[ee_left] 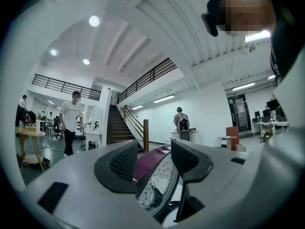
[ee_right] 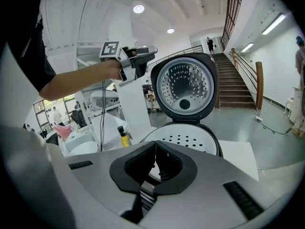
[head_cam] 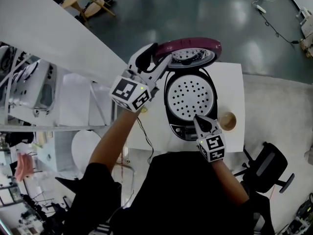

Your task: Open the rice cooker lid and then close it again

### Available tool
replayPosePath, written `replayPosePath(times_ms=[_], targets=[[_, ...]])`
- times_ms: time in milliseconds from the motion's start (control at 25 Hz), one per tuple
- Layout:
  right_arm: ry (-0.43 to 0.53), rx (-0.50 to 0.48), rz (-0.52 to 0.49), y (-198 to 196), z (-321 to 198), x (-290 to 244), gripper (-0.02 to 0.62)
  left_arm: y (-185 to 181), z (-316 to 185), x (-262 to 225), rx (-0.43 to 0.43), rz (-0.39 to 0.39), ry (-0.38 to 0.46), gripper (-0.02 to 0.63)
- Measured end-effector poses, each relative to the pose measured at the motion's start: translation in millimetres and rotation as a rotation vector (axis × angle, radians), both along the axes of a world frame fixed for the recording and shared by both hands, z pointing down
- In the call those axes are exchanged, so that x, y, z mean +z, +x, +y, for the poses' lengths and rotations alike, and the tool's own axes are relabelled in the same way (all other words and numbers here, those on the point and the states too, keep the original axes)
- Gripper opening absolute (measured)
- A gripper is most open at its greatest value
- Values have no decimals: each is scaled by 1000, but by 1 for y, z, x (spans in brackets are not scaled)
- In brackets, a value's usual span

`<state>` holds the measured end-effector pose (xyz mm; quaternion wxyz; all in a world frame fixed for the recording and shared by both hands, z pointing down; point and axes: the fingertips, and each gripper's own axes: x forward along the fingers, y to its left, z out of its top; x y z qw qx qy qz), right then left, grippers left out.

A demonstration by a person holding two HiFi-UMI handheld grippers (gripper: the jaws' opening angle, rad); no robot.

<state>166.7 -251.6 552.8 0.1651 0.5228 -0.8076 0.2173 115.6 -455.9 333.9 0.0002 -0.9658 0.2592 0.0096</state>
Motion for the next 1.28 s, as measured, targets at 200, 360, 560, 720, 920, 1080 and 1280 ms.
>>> replayPosePath(times_ms=[200, 360, 560, 720, 920, 1080, 1280], targets=[[34, 35, -14, 11, -18, -13, 0, 7, -13, -1, 32, -3, -30, 202], [59, 47, -25, 13, -28, -25, 0, 6, -27, 1, 57, 35, -112, 202], [80, 31, -28, 6, -31, -35, 0, 8, -37, -2, 73, 19, -123, 202], [71, 40, -18, 6, -26, -33, 0, 16, -41, 0, 117, -41, -139, 202], [47, 47, 4, 8, -18, -25, 0, 22, -46, 5, 173, -110, -178, 204], [41, 45, 0, 5, -14, -23, 0, 25, -46, 12, 221, -184, -185, 204], [51, 46, -3, 2, -13, -23, 0, 31, -44, 21, 296, -259, -226, 210]])
